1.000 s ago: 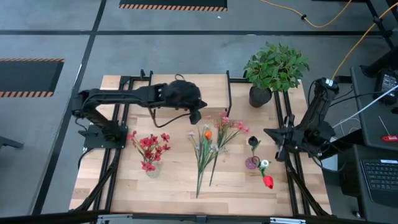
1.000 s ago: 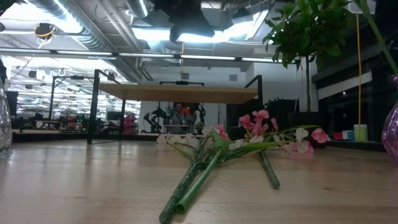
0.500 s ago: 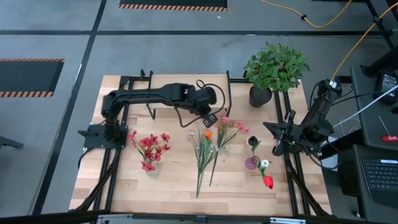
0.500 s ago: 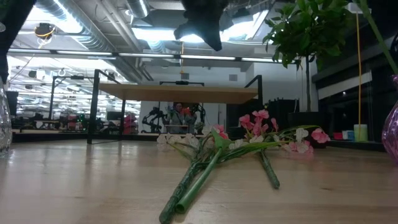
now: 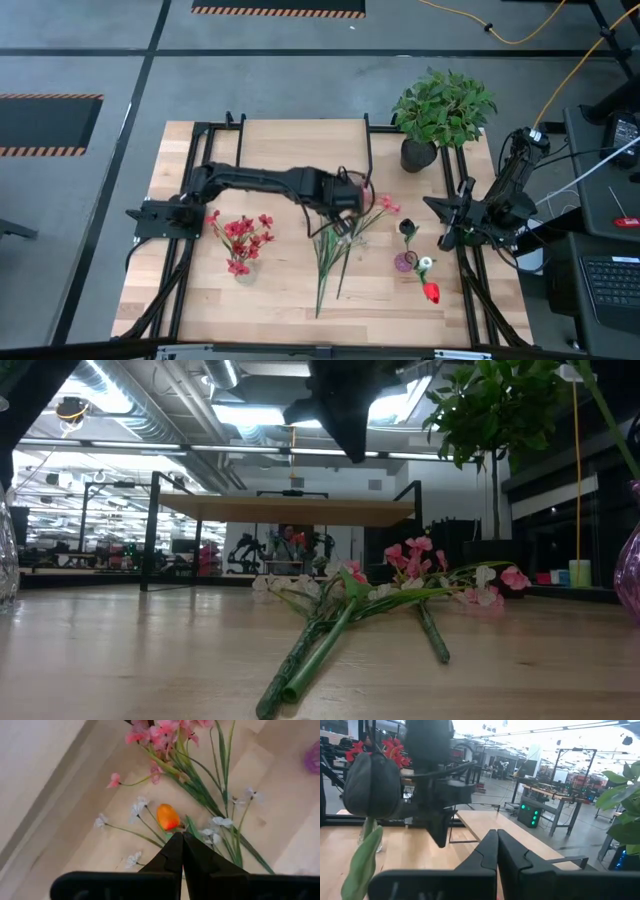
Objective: Pick and place flowers into a vace then onto a shelf
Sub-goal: Put the white flowers into the transparent vase
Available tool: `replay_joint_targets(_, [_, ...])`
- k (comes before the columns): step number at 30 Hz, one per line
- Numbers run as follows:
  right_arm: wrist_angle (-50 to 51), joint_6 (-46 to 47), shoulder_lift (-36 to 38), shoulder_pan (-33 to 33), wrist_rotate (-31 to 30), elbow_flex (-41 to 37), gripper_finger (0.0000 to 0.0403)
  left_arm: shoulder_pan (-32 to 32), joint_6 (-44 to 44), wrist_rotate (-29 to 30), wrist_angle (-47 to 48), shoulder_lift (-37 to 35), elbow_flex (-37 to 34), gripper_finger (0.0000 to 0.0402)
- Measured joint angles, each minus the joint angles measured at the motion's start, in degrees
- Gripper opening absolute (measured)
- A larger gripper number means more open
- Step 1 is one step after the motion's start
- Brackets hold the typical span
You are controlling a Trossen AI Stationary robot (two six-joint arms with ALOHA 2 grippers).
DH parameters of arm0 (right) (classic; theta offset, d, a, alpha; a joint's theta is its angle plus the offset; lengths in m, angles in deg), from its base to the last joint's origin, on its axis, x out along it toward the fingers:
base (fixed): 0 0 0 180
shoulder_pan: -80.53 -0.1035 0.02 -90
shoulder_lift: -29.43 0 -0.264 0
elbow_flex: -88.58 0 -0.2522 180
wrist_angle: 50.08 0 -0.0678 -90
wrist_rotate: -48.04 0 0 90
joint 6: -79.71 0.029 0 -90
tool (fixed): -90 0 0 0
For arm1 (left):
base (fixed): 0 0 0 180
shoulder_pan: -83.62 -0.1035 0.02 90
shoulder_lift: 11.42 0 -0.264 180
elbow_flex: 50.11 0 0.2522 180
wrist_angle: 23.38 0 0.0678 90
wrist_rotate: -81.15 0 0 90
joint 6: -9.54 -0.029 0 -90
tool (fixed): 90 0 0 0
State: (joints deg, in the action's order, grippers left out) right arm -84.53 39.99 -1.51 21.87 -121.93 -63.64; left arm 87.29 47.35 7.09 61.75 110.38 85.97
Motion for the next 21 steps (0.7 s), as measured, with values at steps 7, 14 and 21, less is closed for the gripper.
replay_joint_targets(7, [0.0,0.0,0.0,0.0,0.0,0.0,0.0005,0.2,0.0,-2.9,0.4,0.2,0.0,0.0006])
replay_joint_targets(14, [0.1,0.0,0.0,0.0,0.0,0.0,0.0005,0.3,-1.9,-3.1,0.0,0.2,-2.3,0.0021])
replay_joint_targets(21, [0.1,0.0,0.0,0.0,0.0,0.0,0.0005,1.2,-1.6,-6.6,-2.0,0.2,-5.9,0.0059])
